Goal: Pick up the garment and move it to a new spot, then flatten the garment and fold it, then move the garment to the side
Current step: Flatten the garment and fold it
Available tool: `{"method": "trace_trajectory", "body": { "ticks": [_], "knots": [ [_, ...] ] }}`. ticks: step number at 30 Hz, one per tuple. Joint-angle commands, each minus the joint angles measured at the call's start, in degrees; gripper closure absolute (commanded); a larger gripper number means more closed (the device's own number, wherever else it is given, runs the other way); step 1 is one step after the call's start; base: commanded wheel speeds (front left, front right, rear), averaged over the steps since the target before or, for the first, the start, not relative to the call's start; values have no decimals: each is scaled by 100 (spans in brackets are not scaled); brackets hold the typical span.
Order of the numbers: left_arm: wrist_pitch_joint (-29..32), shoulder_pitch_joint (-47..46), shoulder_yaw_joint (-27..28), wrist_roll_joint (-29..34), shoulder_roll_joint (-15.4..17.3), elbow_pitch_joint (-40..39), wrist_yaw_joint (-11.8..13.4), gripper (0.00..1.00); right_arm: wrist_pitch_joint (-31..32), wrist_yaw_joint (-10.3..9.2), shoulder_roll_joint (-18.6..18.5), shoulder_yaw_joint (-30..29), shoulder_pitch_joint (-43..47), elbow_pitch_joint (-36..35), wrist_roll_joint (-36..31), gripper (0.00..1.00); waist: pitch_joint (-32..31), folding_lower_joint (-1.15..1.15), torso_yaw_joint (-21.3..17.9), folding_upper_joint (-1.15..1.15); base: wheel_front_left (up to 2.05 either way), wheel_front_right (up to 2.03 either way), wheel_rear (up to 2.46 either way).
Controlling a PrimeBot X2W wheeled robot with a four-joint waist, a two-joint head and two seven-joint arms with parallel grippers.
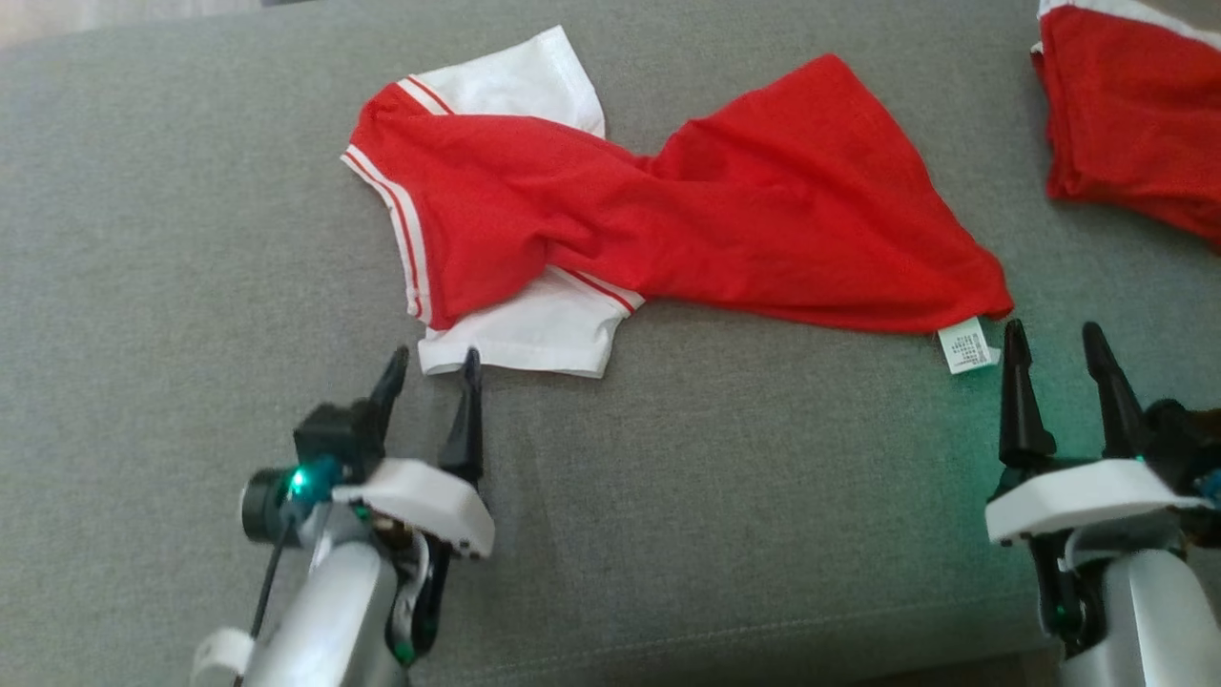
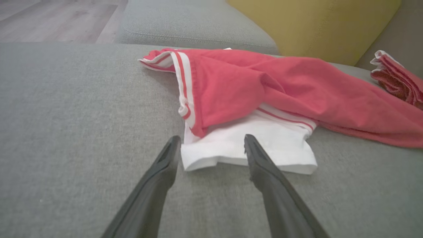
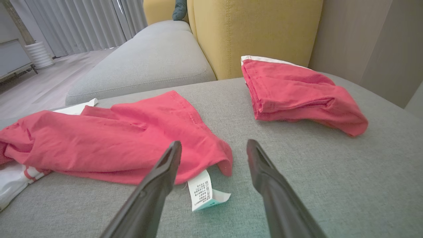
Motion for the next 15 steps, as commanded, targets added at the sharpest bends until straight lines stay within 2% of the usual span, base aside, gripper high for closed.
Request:
{"method": "trace_trajectory", "body": {
  "ticks": [1,7,8,9,10,12,14,15],
  "knots": [
    [-70,-306,194,28,24,-22,3,0,-77,37,-27,162,-243,-224,36,0,61,0,-37,0,0,0,0],
    [-70,-612,246,99,40,519,-21,0,-134,37,-27,220,-346,-212,84,0,164,0,-124,0,0,0,0],
    [-70,-648,258,95,40,600,-25,9,-146,37,-27,224,-358,-206,93,0,174,0,-136,0,0,0,0],
    [-70,-684,269,92,39,668,-29,27,-157,37,-27,228,-367,-200,102,0,183,0,-147,0,0,0,0],
    [-70,-714,280,89,39,720,-37,52,-168,37,-27,229,-374,-193,110,0,191,0,-156,0,0,0,0],
    [-70,-757,296,83,37,785,-53,71,-195,37,-27,230,-388,-180,131,0,204,0,-170,0,0,0,0],
    [-70,-785,310,76,35,781,-79,100,-219,37,-27,214,-398,-166,138,0,210,0,-173,0,0,0,0],
    [-70,-789,316,74,34,754,-94,100,-229,37,-27,200,-402,-158,137,0,210,0,-168,0,0,0,0]
  ]
}}
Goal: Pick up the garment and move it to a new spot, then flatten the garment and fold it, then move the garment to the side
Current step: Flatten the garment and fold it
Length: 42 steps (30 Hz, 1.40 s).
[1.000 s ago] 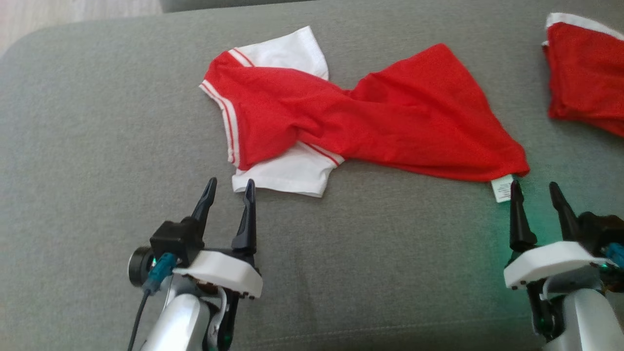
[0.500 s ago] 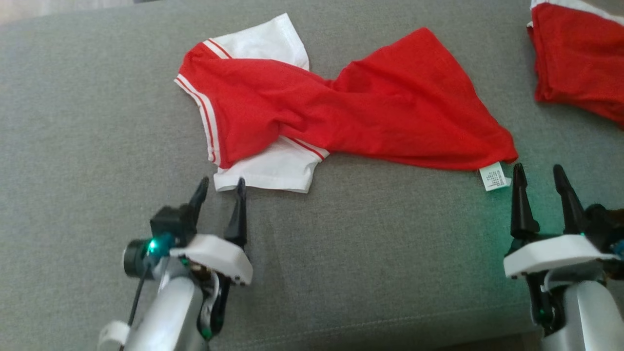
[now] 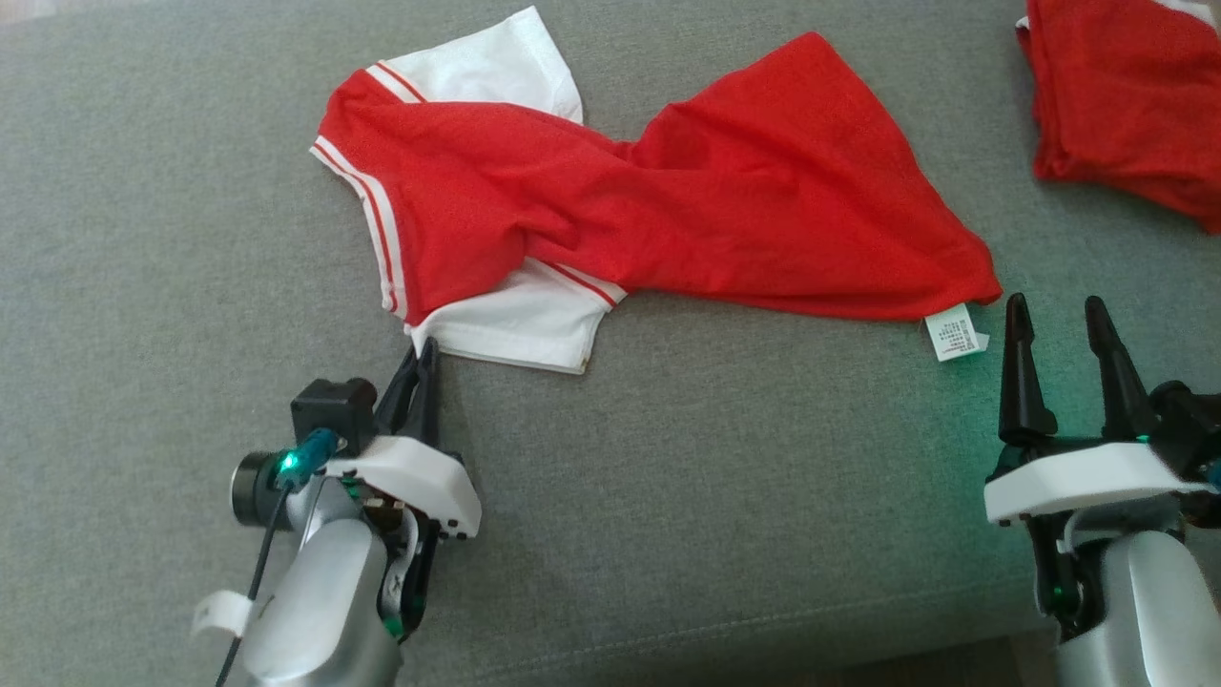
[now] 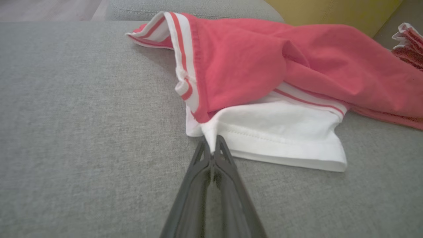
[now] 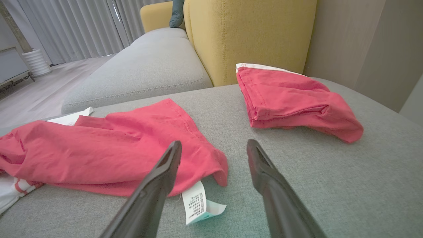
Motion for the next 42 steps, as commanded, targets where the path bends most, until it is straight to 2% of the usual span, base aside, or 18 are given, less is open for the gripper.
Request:
{"method": "trace_trajectory", "body": {
  "ticks": [1,8,16,23,24,25,26,42],
  "knots": [
    [-70,-188,221,18,38,-200,-29,100,-66,37,-27,104,-191,-154,35,0,-3,0,14,0,0,0,0],
    [-70,254,183,85,34,-776,-124,100,-96,37,-27,-6,-157,-99,3,0,-122,0,259,0,0,0,0],
    [-70,1180,274,53,51,-1480,-83,100,-83,37,-27,-82,-84,-68,-24,0,-254,0,633,0,0,0,0],
    [-70,1582,256,-90,45,-1539,-62,100,-142,37,-27,-21,-48,57,14,0,-262,0,789,0,0,0,0],
    [-70,1583,245,-103,44,-1525,-63,85,-153,37,-27,-14,-44,77,14,0,-268,0,792,0,0,0,0],
    [-70,1581,243,-120,43,-1527,-63,52,-165,37,-27,-9,-41,99,12,0,-281,0,796,0,0,0,0],
    [-70,1576,249,-137,42,-1555,-63,2,-175,37,-27,-7,-38,123,7,0,-303,0,801,0,0,0,0],
    [-70,1712,625,-176,36,-2465,-94,0,-301,37,-27,23,148,121,-95,0,-1281,0,941,0,0,0,0]
  ]
}}
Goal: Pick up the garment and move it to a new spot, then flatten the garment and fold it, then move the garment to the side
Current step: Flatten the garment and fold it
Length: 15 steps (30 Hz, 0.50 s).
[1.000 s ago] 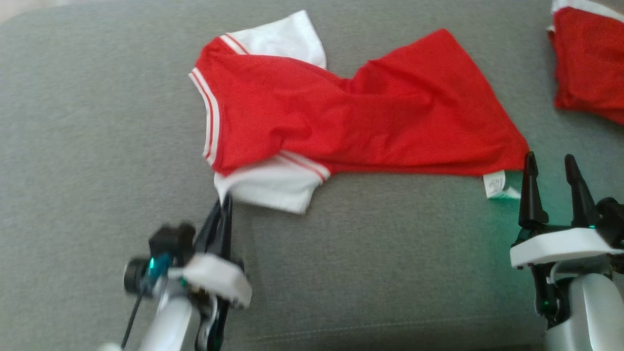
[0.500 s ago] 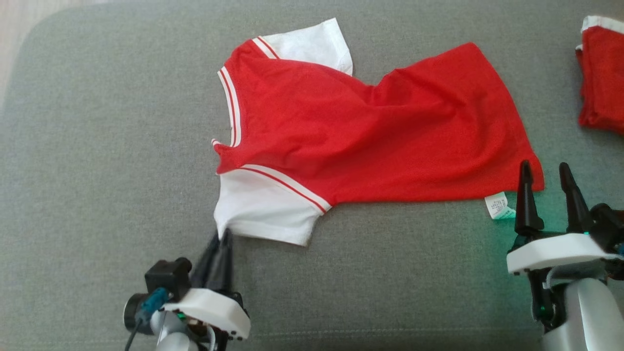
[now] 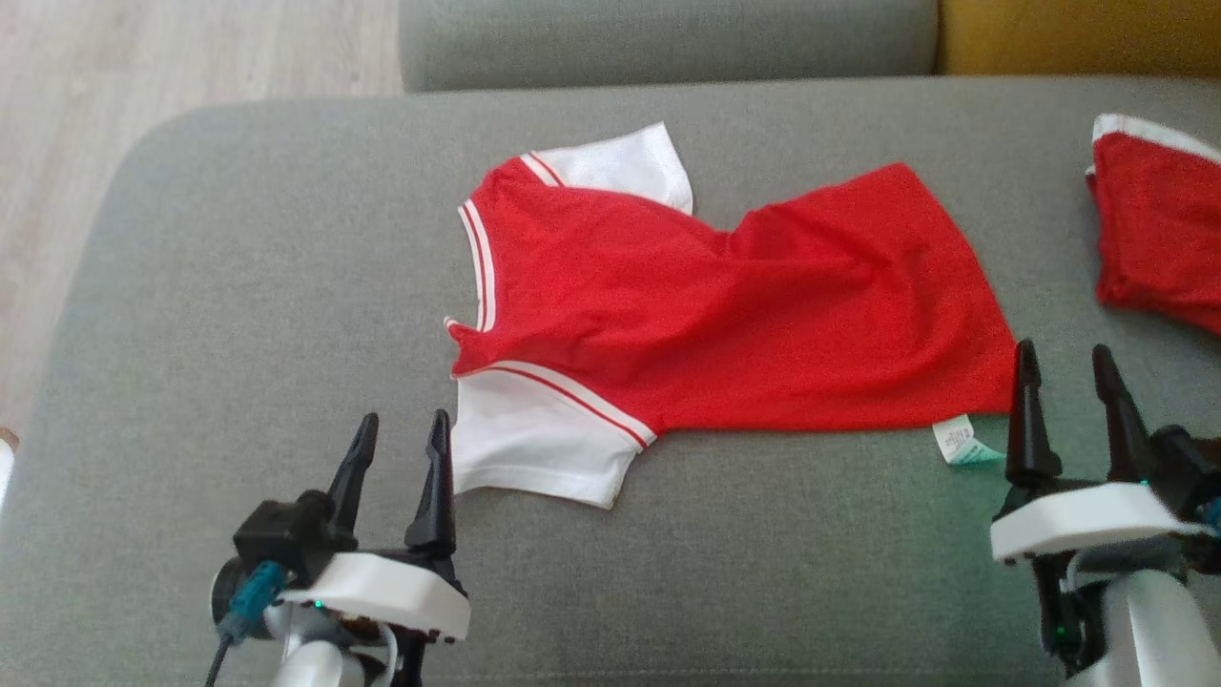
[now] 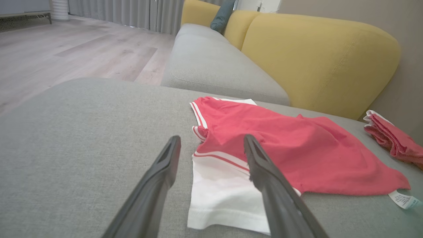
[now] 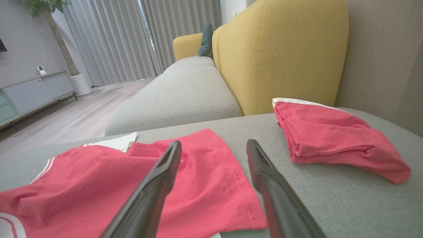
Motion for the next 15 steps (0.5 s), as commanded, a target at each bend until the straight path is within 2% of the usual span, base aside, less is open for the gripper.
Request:
{"method": "trace_trajectory", "body": {
  "ticks": [1,15],
  "knots": [
    [-70,-144,230,-25,18,-197,25,0,-84,37,-27,197,-86,-205,-21,0,-194,0,35,0,0,0,0],
    [-70,-71,212,-100,13,-46,35,0,-266,37,-27,654,132,-206,97,0,-647,0,40,0,0,0,0]
  ]
}}
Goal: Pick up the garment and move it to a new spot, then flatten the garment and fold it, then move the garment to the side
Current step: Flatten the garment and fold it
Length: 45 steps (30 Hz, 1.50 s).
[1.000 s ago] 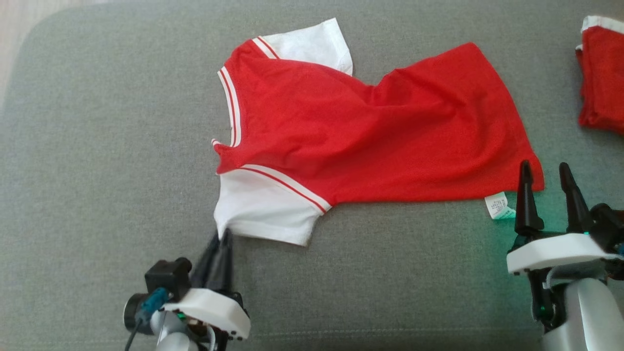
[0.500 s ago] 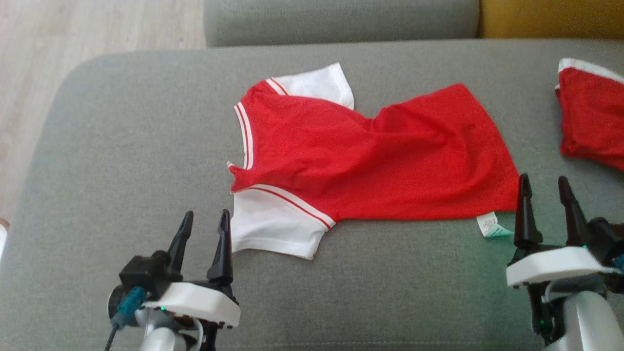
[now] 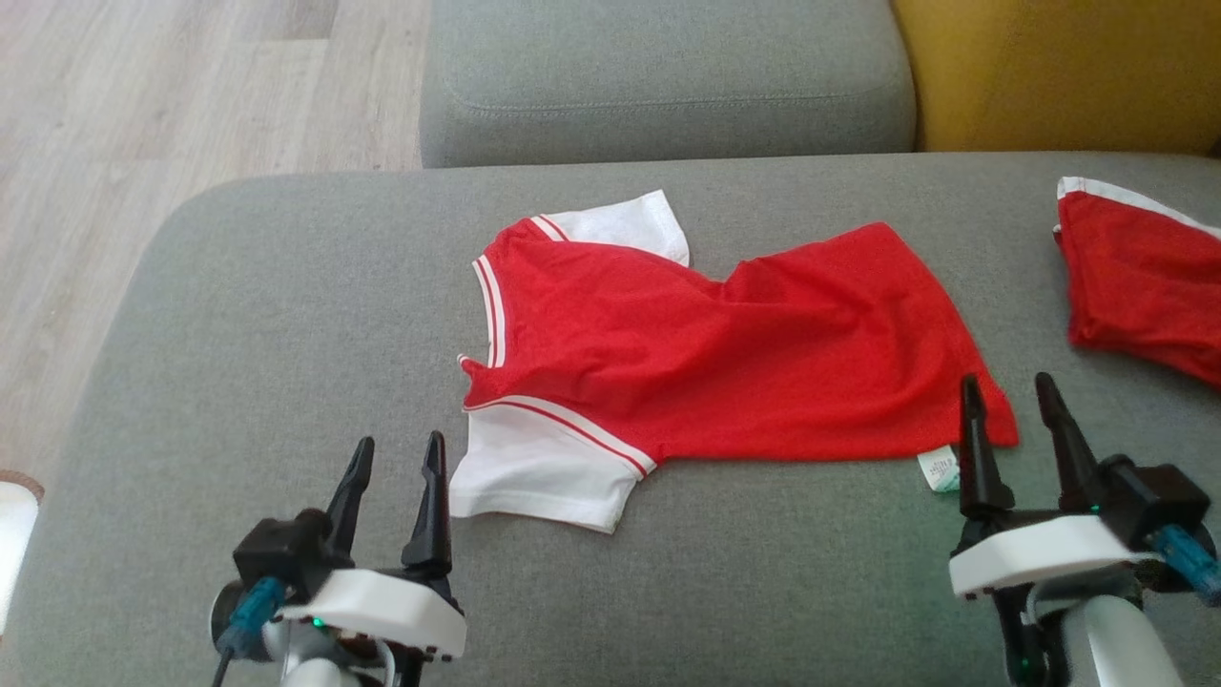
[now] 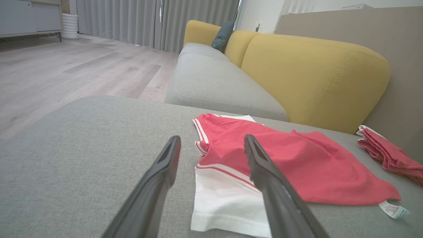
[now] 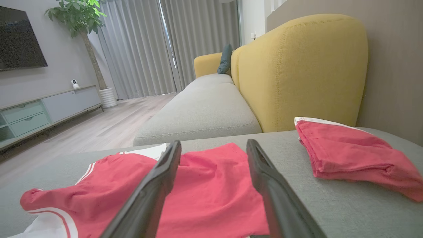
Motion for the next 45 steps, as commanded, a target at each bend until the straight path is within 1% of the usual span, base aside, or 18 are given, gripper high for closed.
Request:
{"method": "trace_trajectory", "body": {
  "ticks": [1,11,27,33,40,45],
  "knots": [
    [-70,-188,155,-43,13,-169,41,0,-72,37,-27,178,-134,-186,43,0,-16,0,-2,0,0,0,0],
    [-70,-177,69,-77,11,-127,126,0,-100,37,-27,261,-125,-74,8,0,-17,0,8,0,0,0,0],
    [-70,-183,29,-72,11,-9,143,0,-90,37,-27,222,-146,-46,-19,0,99,0,31,0,0,0,0],
    [142,-226,-53,-212,11,323,83,0,-67,37,-27,223,-158,-78,-18,0,268,0,13,0,0,0,0],
    [447,-520,-85,-651,11,753,-91,0,-59,37,-27,239,-304,-122,-24,0,665,0,-45,0,0,0,0],
    [491,-775,-71,-886,11,1057,-148,0,-61,37,-27,266,-405,-139,-44,0,890,0,-104,0,0,0,0]
  ]
}}
